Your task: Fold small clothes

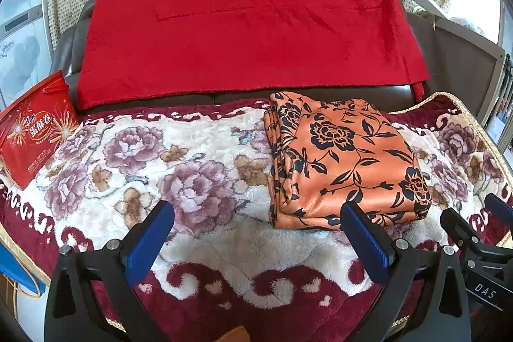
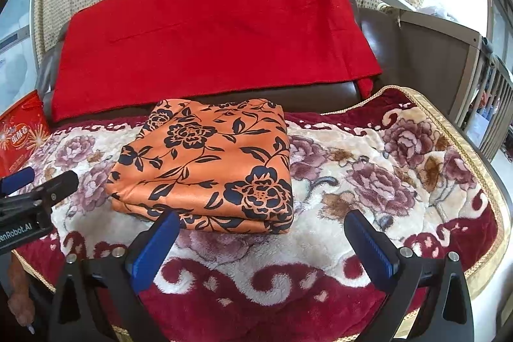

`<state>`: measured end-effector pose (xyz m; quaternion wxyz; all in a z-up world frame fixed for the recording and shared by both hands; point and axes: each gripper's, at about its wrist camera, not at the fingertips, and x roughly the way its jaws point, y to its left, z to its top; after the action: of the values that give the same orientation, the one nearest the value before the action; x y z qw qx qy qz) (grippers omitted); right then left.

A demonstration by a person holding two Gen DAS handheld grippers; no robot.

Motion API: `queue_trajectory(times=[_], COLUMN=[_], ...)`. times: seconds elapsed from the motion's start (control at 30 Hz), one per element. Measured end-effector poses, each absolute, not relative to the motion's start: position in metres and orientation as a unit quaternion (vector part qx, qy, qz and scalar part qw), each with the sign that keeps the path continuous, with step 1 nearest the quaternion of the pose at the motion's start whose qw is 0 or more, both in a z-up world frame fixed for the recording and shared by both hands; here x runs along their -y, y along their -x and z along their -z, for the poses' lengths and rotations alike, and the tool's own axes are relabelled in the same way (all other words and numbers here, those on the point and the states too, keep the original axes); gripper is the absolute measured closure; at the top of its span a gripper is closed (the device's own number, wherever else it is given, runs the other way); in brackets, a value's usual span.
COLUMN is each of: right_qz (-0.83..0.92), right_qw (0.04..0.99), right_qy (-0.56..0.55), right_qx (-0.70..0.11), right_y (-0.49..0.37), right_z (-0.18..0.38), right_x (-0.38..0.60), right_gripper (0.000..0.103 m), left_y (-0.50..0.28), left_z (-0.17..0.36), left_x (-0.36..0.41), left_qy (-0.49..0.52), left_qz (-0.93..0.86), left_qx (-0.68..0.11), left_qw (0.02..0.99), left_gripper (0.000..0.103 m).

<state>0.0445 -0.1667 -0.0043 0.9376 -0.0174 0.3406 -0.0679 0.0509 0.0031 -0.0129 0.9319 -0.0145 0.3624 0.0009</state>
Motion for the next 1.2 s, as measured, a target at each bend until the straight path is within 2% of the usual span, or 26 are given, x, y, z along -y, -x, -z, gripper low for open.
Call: queue_trajectory(times=[1.2], right_qz=[0.073], right_qw=[0.933], right_qy=[0.015], right_qx=[-0.353], right_y=[-0.063], right_z=[0.014], right_x=[0.175], right_gripper=[0.0], left_y=[-0.061], left_z=[0.024], left_x=[0.005], left_qy=[-0.004], left_qz=[0.012], left_qx=[-0.375], left_qw=[0.927], left_gripper=[0.0])
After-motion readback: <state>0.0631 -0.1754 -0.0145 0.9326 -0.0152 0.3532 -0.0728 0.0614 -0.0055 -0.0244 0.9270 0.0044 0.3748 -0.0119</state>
